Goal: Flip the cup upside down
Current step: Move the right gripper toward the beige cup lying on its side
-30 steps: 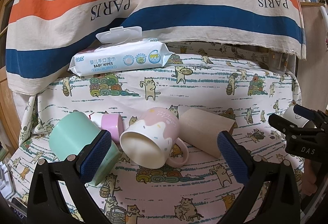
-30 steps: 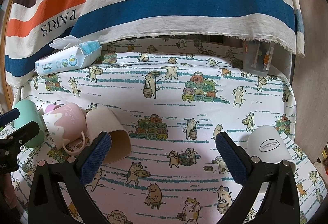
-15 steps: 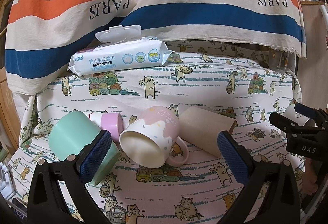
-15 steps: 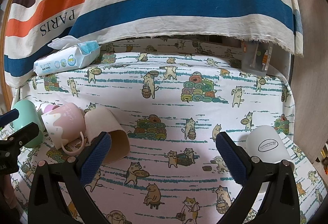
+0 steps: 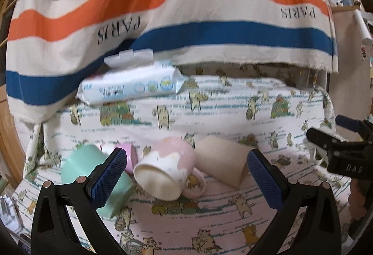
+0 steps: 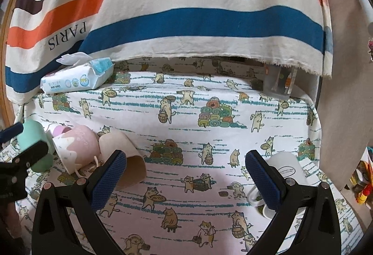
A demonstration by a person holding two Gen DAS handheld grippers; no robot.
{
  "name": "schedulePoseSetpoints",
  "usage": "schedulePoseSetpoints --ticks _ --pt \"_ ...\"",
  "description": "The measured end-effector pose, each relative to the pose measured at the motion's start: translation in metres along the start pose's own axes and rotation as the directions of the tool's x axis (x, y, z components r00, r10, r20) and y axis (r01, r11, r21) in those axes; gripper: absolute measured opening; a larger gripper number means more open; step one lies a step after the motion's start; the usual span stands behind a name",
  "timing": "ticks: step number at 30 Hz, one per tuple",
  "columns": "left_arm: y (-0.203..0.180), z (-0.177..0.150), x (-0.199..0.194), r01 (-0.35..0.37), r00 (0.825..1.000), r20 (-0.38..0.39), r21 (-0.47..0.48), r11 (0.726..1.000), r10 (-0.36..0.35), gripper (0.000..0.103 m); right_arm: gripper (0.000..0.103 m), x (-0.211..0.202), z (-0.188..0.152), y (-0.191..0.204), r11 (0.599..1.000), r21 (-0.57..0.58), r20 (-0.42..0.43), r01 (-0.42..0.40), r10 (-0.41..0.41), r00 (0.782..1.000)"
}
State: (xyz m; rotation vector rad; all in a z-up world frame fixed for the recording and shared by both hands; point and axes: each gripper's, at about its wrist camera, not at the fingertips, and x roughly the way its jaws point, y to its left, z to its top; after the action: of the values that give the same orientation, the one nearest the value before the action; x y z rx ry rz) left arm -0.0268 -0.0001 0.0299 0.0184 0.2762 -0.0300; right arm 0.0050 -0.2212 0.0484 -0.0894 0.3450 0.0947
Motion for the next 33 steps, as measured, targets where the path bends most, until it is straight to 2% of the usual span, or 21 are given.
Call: schedulePoseSetpoints --ticks 5,12,22,25,28,30,33 --pt "0.003 0.023 -0.01 0.021 0.999 0.034 -0.015 1.0 -0.021 0.102 0.102 -0.012 0.012 0.003 1.0 -0.01 0.034 -0.005 0.006 0.999" --pt "0.014 0.049 -0.012 0.005 0.998 0.066 -0.033 0.999 -0.003 0.102 0.102 -0.019 0.025 0.01 1.0 -0.017 0.056 -0.006 0.007 0.998" --pt "0.023 0.05 0.015 -0.002 1.0 -0.004 -0.038 0.999 0.002 0.102 0.102 -0.002 0.036 0.022 0.999 -0.041 -0.008 -0.01 0.01 1.0" --pt "0.027 0.047 0.027 -0.008 1.0 -0.03 -0.052 0.999 0.006 0.102 0.102 0.004 0.045 0.021 0.998 -0.022 -0.041 -0.051 0.05 0.998" --pt "0.033 0.044 0.042 0.001 0.997 -0.074 -0.078 0.997 -0.006 0.102 0.102 0.012 0.057 0.019 0.991 0.021 -0.076 -0.133 0.134 0.988" --pt "0.039 0.04 0.05 0.0 0.995 -0.096 -0.09 0.996 -0.008 0.102 0.102 0.023 0.067 0.022 0.98 0.011 -0.121 -0.198 0.198 0.973" --pt "0.048 0.032 0.063 -0.023 0.992 -0.122 -0.087 0.996 0.013 0.102 0.102 0.048 0.074 0.039 0.949 -0.043 -0.216 -0.312 0.296 0.93"
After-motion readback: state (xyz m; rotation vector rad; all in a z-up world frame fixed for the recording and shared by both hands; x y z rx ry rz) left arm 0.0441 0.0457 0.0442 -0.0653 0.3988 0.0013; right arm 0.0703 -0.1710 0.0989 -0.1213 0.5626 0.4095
